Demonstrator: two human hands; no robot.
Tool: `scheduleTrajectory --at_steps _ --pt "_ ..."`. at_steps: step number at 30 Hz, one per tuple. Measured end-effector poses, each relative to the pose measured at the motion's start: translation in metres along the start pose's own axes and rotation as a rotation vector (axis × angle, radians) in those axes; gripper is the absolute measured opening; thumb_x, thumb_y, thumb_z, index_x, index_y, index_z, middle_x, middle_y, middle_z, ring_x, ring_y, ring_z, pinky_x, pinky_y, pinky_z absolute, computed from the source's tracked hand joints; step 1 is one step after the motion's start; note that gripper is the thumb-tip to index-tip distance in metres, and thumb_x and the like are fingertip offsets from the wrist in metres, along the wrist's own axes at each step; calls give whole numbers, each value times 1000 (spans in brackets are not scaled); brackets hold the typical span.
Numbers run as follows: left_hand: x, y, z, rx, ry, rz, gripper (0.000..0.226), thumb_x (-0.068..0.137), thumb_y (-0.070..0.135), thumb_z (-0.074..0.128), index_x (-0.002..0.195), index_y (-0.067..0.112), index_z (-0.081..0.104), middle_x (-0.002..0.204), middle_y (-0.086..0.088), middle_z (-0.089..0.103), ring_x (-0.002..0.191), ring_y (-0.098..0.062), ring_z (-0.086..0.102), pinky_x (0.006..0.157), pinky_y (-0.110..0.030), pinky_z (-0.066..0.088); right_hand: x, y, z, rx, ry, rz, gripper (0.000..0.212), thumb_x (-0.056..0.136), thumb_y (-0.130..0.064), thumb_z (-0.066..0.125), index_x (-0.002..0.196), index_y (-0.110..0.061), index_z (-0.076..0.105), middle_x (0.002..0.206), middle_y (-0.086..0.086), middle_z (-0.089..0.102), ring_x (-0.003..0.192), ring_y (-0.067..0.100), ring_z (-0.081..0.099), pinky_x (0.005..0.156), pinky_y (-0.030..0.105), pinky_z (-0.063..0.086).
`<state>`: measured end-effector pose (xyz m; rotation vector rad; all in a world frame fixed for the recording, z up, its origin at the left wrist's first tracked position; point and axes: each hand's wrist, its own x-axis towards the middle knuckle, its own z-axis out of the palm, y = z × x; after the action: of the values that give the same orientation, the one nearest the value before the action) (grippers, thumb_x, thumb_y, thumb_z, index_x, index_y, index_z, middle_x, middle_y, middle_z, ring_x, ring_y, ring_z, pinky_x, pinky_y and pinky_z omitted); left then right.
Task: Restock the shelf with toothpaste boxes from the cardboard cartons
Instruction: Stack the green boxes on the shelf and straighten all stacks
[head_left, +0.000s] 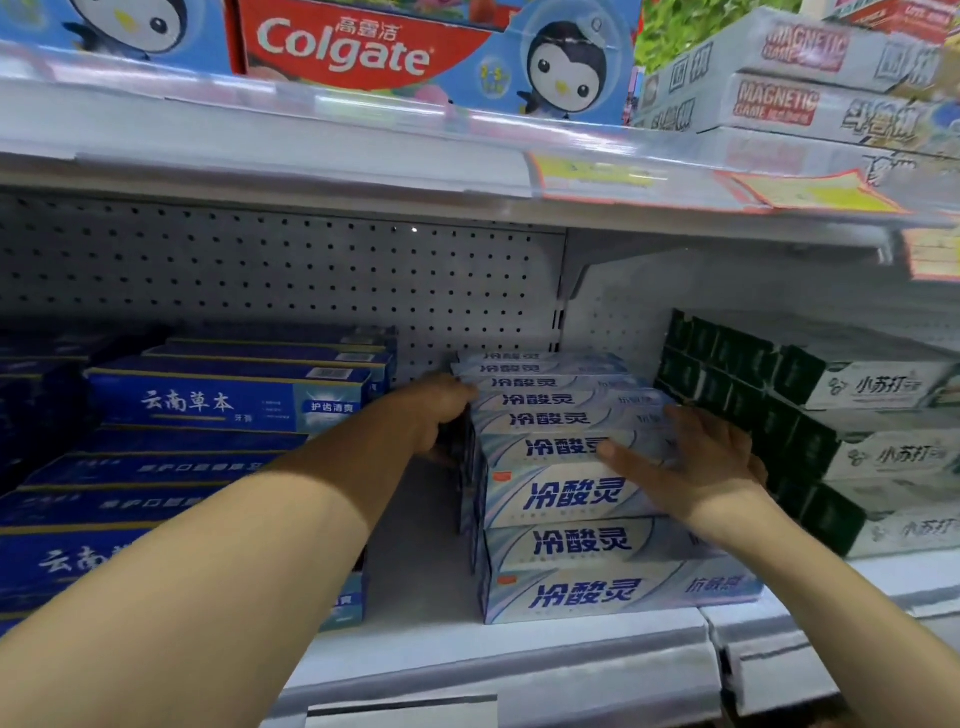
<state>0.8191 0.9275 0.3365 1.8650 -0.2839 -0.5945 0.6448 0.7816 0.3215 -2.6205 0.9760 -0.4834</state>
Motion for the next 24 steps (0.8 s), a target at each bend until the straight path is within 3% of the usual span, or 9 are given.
scheduleTrajectory --at_steps 3,7,11,14,16,18,22,24 --pt "2 1 0 -62 9 -18 21 100 29 45 106 11 54 135 -13 46 87 -26 50 83 -41 44 0 -1 0 -6 -19 -2 104 61 -82 33 148 -28 18 156 0 11 143 27 7 115 42 13" --pt "16 5 -1 -55 100 20 47 100 31 45 138 4 41 143 -14 40 123 -31 44 93 -38 39 10 8 -7 97 70 -5 85 79 -72 44 148 -27 22 156 2 15 143 26 10 115 40 10" --pt "25 8 3 -2 154 91 43 101 26 41 139 4 38 141 -14 42 116 -26 46 87 -31 37 37 23 -13 235 109 -5 77 85 -59 52 147 -23 26 155 4 22 142 29 18 115 45 18" --pt "23 6 9 0 186 145 48 102 25 38 145 7 27 145 -12 37 121 -25 43 93 -28 37 46 32 -11 365 26 -10 67 89 -44 56 147 -23 28 153 5 27 140 29 25 113 44 26" --pt "12 1 14 -58 156 171 43 102 25 38 141 9 35 139 -11 44 108 -21 48 86 -27 39 47 37 -12 420 -8 -5 62 91 -38 56 146 -21 33 149 6 35 135 28 35 110 39 31" --pt "-1 -9 20 -190 94 172 41 100 27 45 138 14 42 134 -10 50 106 -22 53 84 -28 44 47 43 -18 430 -21 4 60 90 -36 58 143 -19 38 145 7 42 129 28 43 105 33 35" --pt "-34 -31 33 -413 9 154 39 93 35 55 129 21 52 123 -12 62 106 -30 61 93 -44 50 40 62 -35 516 -143 1 71 78 -46 68 140 -22 43 141 6 47 124 26 48 102 35 39" --pt "-49 -41 39 -450 -17 178 34 93 36 54 126 28 52 117 -6 64 101 -26 63 84 -36 54 34 72 -39 528 -250 -55 85 71 -51 69 144 -23 36 145 3 41 129 24 43 102 33 35"
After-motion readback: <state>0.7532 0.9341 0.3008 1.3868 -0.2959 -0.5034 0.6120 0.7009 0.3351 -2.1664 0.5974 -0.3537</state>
